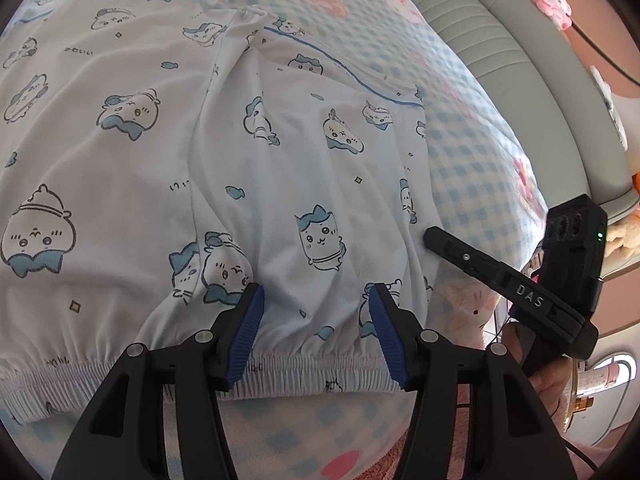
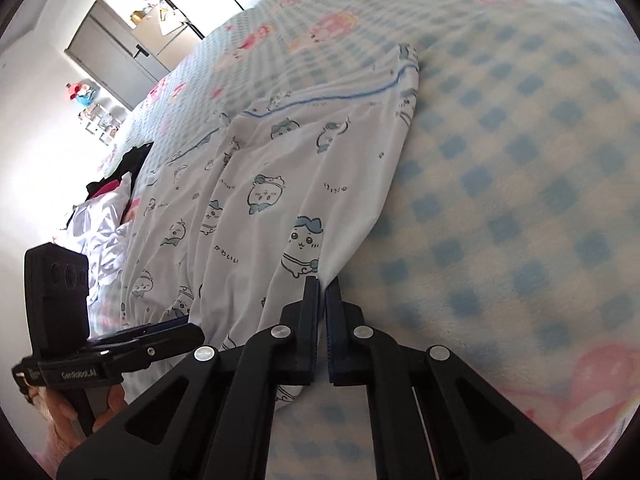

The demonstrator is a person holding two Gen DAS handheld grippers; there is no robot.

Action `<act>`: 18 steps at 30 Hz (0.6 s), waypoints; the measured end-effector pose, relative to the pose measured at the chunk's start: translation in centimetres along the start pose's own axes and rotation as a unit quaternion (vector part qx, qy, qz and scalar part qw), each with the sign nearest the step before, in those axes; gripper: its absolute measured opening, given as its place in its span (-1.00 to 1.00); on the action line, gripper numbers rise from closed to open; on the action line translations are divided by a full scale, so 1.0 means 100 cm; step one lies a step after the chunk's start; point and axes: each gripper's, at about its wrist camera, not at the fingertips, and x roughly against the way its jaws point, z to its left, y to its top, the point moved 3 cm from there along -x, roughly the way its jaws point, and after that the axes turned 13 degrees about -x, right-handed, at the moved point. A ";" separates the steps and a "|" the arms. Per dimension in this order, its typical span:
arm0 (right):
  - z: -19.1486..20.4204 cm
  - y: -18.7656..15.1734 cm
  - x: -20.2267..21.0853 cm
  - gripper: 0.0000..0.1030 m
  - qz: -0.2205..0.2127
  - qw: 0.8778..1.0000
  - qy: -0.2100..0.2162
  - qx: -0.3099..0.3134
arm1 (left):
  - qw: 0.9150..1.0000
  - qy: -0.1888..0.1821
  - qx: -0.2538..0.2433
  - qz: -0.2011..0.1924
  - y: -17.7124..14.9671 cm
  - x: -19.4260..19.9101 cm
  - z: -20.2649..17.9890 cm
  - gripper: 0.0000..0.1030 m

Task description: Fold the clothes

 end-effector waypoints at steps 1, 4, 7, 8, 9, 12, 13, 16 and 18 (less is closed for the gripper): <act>0.000 -0.001 0.002 -0.97 0.000 1.000 0.003 0.001 | 1.000 0.000 -0.001 -0.001 0.000 0.001 0.000 0.11; -0.008 -0.001 0.001 -0.95 0.018 0.999 0.041 -0.026 | 1.000 -0.005 -0.001 -0.010 0.002 0.006 -0.001 0.11; -0.020 0.002 -0.011 -0.83 0.034 0.997 0.043 -0.063 | 1.000 -0.007 0.002 -0.020 0.006 0.013 0.001 0.11; -0.023 0.003 -0.015 -0.73 0.042 0.996 0.044 -0.071 | 1.000 -0.005 0.002 -0.021 0.006 0.015 0.002 0.12; -0.026 0.003 -0.019 -0.43 0.050 0.994 0.049 -0.081 | 1.000 -0.005 0.001 -0.022 0.008 0.016 0.003 0.12; -0.029 0.006 -0.032 -0.11 0.072 0.988 0.083 -0.107 | 1.000 -0.004 -0.002 -0.022 0.012 0.019 0.006 0.12; -0.028 0.008 -0.037 -0.07 0.076 0.987 0.093 -0.108 | 1.000 -0.002 -0.004 -0.022 0.014 0.019 0.006 0.12; -0.025 0.013 -0.050 -0.21 0.094 0.980 0.135 -0.115 | 1.000 -0.002 -0.007 -0.022 0.020 0.018 0.007 0.12; -0.019 0.015 -0.058 -0.59 0.108 0.974 0.162 -0.118 | 1.000 -0.002 -0.008 -0.021 0.024 0.015 0.006 0.13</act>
